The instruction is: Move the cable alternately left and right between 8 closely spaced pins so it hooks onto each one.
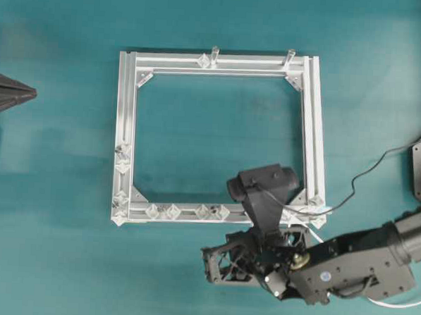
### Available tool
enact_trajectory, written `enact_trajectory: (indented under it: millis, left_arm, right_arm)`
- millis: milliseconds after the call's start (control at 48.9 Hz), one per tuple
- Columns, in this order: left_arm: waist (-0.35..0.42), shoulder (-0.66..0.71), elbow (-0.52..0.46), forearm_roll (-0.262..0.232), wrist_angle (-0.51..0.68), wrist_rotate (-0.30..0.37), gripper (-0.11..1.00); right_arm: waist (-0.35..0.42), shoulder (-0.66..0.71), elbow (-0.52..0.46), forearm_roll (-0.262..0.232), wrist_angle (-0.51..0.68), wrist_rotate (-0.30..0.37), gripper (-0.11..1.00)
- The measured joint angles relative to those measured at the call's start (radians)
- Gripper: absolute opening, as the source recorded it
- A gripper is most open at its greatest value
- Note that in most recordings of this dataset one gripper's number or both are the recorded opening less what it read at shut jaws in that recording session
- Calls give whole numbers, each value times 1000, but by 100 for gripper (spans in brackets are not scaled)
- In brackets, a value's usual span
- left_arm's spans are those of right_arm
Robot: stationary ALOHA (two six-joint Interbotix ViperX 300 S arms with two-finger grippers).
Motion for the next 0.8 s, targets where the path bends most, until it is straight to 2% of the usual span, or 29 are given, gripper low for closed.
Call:
enact_trajectory:
  millis: [204, 491, 798]
  left_arm:
    - [0, 0, 0, 0, 0, 0, 0]
    - [0, 0, 0, 0, 0, 0, 0]
    - [0, 0, 0, 0, 0, 0, 0]
  right_arm:
    - [25, 6, -9, -2, 2, 44, 14]
    - [31, 17, -35, -5, 20, 44, 14]
    - [28, 86, -129, -31, 35, 37, 14]
